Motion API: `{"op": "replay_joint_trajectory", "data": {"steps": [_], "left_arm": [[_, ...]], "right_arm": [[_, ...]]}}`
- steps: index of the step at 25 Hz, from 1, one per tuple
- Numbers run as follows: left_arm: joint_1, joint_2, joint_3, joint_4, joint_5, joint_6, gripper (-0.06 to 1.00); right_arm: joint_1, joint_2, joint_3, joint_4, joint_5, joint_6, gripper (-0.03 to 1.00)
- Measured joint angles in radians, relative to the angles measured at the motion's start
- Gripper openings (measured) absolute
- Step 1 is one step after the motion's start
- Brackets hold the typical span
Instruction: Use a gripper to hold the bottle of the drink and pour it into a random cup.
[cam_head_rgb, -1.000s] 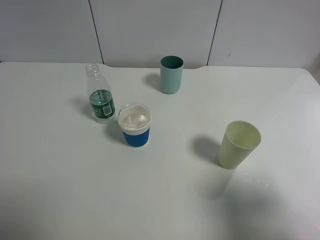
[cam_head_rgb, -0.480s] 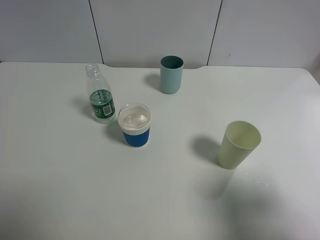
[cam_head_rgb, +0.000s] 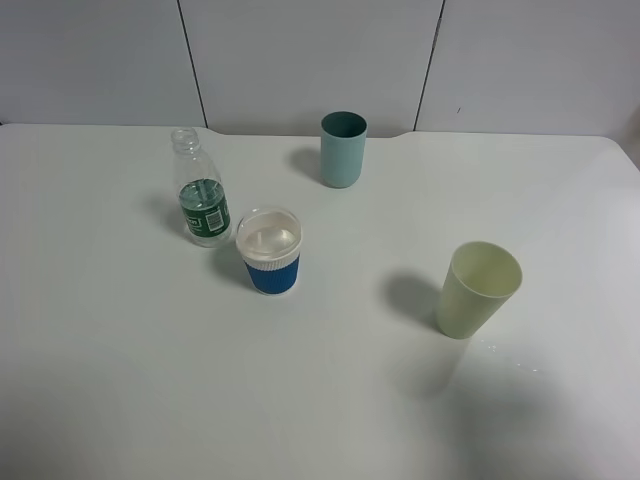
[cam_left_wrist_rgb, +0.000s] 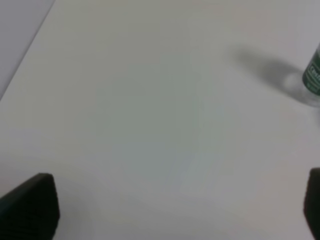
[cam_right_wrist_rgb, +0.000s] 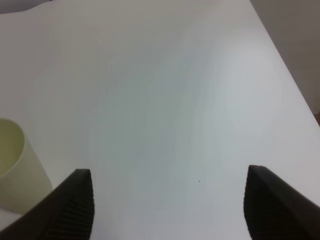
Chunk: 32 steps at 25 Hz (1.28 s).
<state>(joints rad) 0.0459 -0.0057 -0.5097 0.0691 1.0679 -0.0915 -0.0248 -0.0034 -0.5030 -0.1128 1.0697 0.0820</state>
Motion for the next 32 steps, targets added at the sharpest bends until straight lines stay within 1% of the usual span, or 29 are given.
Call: {"op": "replay_joint_trajectory", "data": {"steps": [32], "left_arm": [[0.000, 0.000, 0.004, 0.000, -0.006, 0.000, 0.99]], "right_arm": [[0.000, 0.000, 0.000, 0.000, 0.000, 0.000, 0.63]]}}
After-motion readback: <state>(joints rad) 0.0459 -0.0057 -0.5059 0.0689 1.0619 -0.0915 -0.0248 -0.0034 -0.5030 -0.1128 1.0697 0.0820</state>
